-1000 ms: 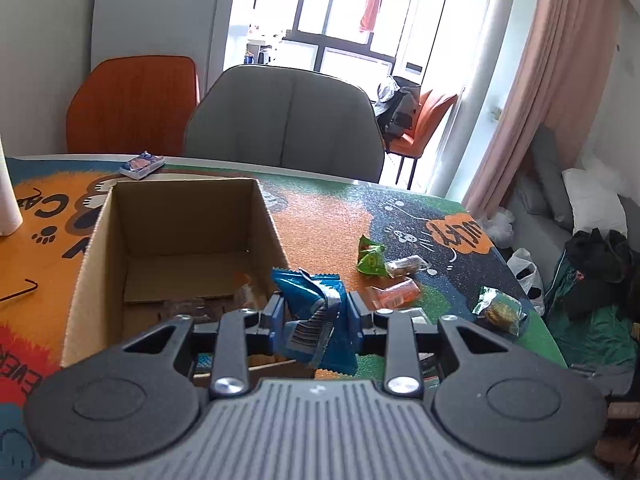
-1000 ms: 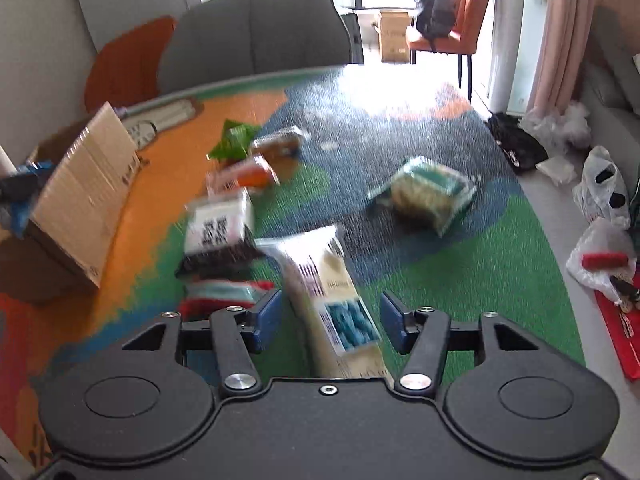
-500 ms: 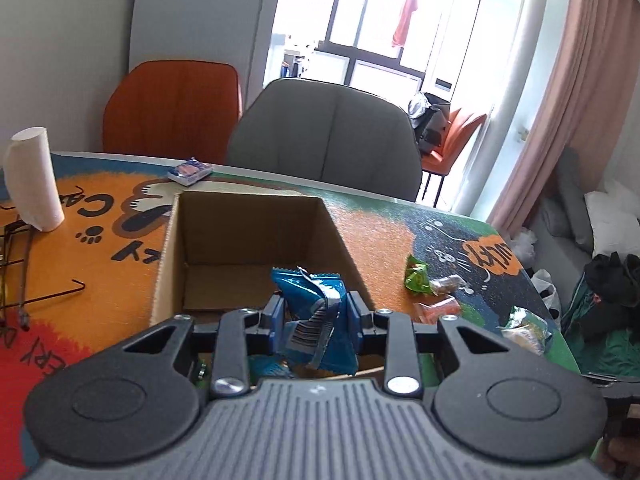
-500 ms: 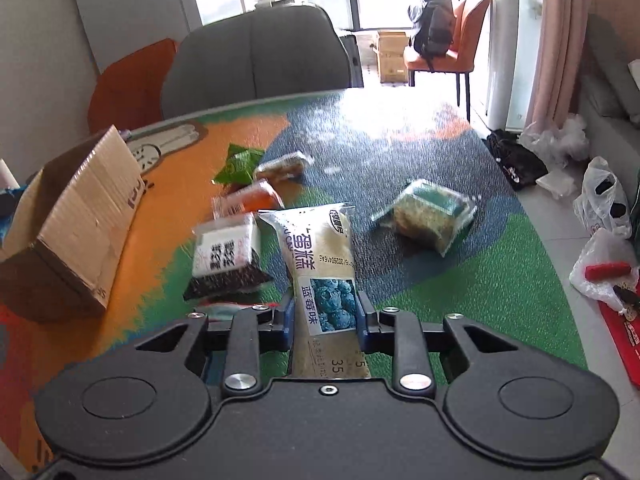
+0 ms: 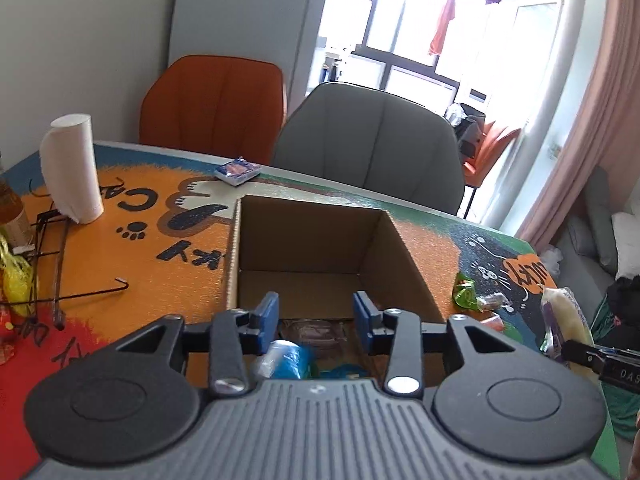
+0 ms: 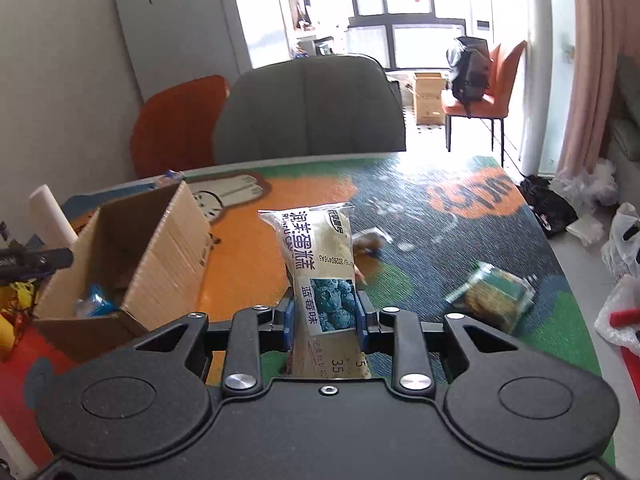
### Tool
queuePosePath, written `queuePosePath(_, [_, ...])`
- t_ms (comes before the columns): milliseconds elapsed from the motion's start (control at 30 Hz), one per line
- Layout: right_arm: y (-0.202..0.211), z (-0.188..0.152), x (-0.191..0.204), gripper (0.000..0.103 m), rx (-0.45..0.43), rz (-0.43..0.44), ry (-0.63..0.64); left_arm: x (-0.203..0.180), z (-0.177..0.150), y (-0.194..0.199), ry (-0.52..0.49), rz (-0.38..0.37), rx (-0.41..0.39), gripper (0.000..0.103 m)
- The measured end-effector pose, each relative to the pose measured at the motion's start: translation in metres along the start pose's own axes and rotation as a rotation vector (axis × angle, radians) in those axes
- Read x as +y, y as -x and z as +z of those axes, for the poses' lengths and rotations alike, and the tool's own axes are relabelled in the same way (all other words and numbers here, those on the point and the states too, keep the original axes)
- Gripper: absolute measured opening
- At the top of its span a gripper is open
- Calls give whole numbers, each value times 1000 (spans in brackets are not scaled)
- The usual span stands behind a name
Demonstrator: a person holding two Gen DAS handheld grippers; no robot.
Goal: Organize snacks
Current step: 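Open the left gripper over the box while the right releases the bread pack inside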
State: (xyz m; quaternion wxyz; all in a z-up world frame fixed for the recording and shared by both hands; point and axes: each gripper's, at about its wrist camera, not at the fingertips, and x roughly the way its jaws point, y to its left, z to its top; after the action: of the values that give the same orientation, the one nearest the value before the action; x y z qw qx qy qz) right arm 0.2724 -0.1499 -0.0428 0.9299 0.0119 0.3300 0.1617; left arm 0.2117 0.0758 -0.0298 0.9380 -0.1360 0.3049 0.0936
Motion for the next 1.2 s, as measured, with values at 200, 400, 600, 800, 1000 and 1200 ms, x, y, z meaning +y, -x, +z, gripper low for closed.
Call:
queuePosePath(200, [-7,19,30,27,-20,48,41,8,0,6,-4,7,-5,62])
queuePosePath(400, [-14,33,60,27,-30,98,76,20,2,7,10,16,2,74])
queuePosePath(600, [-24,38,89,27,-20,139,109,37,3,7,42,44,18,76])
queuePosePath(800, [-36,41,116,27,-7,173,131,48,0,5,41,49,40,78])
queuePosePath(1000, [-43,44,131,29,-36,238,102,57,0,9,47,50,35,83])
queuePosePath(1200, [-39,42,123,50,-27,218,81,57,-3,11,53,23,25,99])
